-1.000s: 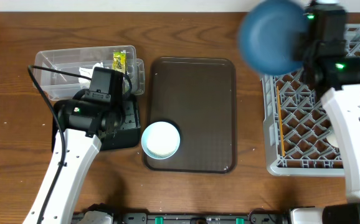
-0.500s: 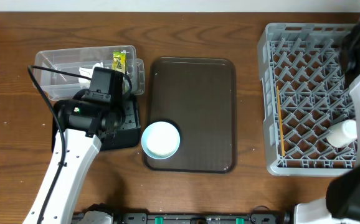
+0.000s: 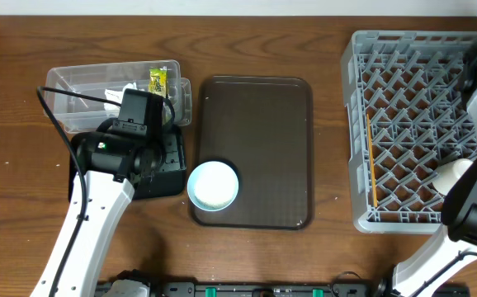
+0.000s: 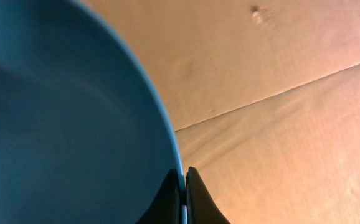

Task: Sort waste into correct bins and load items into the dishwasher rack
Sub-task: 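Grasp the blue plate rim with the right gripper and lift it, then lower the blue plate into the dish rack and open the right gripper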

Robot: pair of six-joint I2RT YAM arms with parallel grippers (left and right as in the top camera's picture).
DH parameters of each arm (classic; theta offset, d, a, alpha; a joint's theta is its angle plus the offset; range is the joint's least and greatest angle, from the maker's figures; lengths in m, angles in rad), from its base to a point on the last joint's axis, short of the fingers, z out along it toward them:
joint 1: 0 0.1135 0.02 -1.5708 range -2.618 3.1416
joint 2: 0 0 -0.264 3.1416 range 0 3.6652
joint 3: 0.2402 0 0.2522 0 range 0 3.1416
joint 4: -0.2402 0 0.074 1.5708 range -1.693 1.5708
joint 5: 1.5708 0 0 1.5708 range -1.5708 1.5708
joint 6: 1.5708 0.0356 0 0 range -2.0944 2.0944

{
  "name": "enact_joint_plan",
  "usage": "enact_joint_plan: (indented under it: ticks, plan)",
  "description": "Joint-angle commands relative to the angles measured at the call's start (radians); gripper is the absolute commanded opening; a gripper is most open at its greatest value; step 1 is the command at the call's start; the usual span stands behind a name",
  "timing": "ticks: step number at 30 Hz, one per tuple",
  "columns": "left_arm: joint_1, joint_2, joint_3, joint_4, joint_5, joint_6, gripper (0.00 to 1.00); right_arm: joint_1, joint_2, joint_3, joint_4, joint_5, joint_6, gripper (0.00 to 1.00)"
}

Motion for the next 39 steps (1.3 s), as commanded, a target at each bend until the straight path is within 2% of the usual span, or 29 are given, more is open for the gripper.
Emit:
enact_joint_plan:
  ticks: [1,6,9,11,14,17,19,23,29,31,34,39]
  plan:
    - [0.003,0.0,0.007,-0.002,-0.008,0.002,0.68,0.01,0.036,0.008,-0.05,0.01,0.056,0.01]
    - [0.003,0.0,0.007,-0.002,-0.008,0.002,0.68,0.04,0.043,0.007,-0.214,0.01,0.283,0.01]
    - [0.003,0.0,0.007,-0.002,-0.008,0.002,0.68,0.066,0.043,0.007,-0.279,0.01,0.325,0.06]
    - [0.003,0.0,0.007,-0.002,-0.008,0.002,0.68,0.077,0.043,0.007,-0.31,0.011,0.349,0.18]
    - [0.003,0.0,0.007,-0.002,-0.008,0.002,0.68,0.095,0.042,0.007,-0.382,0.01,0.402,0.29]
    - [0.003,0.0,0.007,-0.002,-0.008,0.002,0.68,0.107,0.042,0.007,-0.421,0.01,0.448,0.53]
    - [0.003,0.0,0.007,-0.002,-0.008,0.002,0.68,0.112,0.032,0.007,-0.423,0.01,0.45,0.64]
    - [0.003,0.0,0.007,-0.002,-0.008,0.002,0.68,0.127,-0.031,0.007,-0.424,-0.011,0.45,0.73]
    - [0.003,0.0,0.007,-0.002,-0.008,0.002,0.68,0.14,-0.185,0.007,-0.444,-0.116,0.446,0.77]
    - [0.003,0.0,0.007,-0.002,-0.008,0.002,0.68,0.144,-0.234,0.007,-0.488,-0.192,0.447,0.8]
    - [0.003,0.0,0.007,-0.002,-0.008,0.002,0.68,0.162,-0.31,0.007,-0.645,-0.422,0.486,0.84]
    - [0.003,0.0,0.007,0.005,-0.008,0.002,0.68,0.208,-0.378,0.007,-0.955,-0.944,0.679,0.86]
